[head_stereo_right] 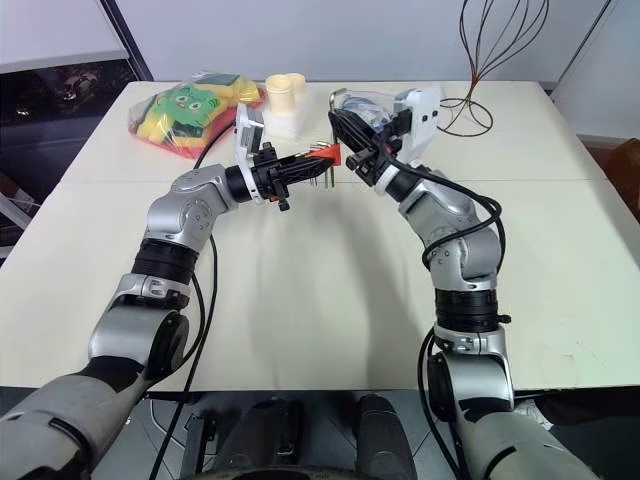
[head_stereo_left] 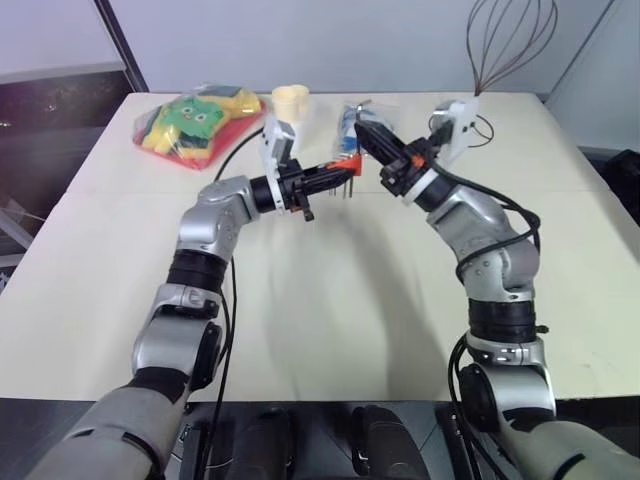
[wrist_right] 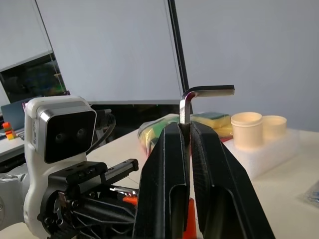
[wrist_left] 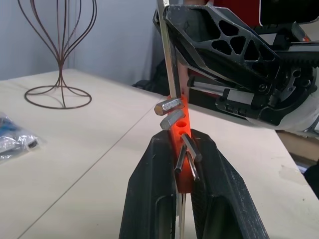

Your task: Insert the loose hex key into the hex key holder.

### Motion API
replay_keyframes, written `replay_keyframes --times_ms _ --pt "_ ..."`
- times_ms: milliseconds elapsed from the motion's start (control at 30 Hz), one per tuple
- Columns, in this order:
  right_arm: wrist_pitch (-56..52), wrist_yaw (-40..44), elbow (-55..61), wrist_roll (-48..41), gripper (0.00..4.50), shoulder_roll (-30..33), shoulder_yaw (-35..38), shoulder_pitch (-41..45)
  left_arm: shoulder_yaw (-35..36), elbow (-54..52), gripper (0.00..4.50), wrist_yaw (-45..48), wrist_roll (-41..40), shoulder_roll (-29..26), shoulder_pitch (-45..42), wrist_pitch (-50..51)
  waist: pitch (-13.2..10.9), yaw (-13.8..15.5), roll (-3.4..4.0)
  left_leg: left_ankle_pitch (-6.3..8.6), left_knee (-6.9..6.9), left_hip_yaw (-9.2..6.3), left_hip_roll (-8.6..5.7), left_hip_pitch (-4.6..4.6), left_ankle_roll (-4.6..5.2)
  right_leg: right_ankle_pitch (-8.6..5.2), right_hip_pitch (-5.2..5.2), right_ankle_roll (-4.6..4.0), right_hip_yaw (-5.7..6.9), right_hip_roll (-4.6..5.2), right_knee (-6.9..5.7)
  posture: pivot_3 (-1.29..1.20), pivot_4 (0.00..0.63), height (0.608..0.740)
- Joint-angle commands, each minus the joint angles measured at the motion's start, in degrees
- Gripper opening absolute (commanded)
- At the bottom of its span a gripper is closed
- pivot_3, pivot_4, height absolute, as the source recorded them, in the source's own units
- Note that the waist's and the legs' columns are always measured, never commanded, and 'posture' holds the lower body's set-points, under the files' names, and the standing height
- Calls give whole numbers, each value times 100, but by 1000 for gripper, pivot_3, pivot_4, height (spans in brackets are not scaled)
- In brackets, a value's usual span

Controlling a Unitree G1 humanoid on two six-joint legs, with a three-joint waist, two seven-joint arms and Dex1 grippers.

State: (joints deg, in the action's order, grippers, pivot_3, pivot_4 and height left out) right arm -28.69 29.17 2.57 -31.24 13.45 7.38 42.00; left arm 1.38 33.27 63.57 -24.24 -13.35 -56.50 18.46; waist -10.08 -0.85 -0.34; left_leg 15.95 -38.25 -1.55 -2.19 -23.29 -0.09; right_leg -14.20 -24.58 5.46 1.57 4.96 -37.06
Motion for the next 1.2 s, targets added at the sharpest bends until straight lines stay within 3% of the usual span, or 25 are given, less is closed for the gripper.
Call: replay_keyframes --times_ms 33,567,667,833,900,1067,1200 --pt "96 -34 237 -33 21 78 99 -40 192 -155 0 29 -125 -56 -128 -96 0 1 0 0 0 0 0 0 0 0 0 0 0 0 0 0 150 740" --pt "195 111 245 119 21 349 10 -113 292 -83 0 -34 -155 -54 -203 -162 0 3 0 0 0 0 0 0 0 0 0 0 0 0 0 0 150 740" --pt "219 118 237 144 1121 379 -9 -124 288 -76 0 -35 -148 -57 -201 -175 0 6 0 0 -1 0 0 0 0 0 0 0 0 0 0 0 150 740" --pt "240 136 283 212 3779 448 -36 -158 313 -98 0 -20 -116 -53 -178 -172 0 4 0 -1 -1 0 0 0 -1 0 0 0 0 0 0 0 150 740" --pt "217 154 342 238 4467 529 -32 -187 308 -111 0 -19 -104 -61 -170 -174 0 4 0 0 -1 0 0 0 -1 0 0 0 0 0 0 0 150 740" --pt "153 626 735 275 4467 1284 -2 -488 287 -385 0 64 -173 -199 52 103 0 20 0 1 -2 0 -2 -2 1 0 0 0 0 2 1 0 150 740" --pt "197 1387 1147 434 4467 2171 -230 -840 371 -981 0 124 -628 -430 620 1182 0 -4 0 4 -1 0 0 -1 8 0 0 0 0 0 2 0 150 740"
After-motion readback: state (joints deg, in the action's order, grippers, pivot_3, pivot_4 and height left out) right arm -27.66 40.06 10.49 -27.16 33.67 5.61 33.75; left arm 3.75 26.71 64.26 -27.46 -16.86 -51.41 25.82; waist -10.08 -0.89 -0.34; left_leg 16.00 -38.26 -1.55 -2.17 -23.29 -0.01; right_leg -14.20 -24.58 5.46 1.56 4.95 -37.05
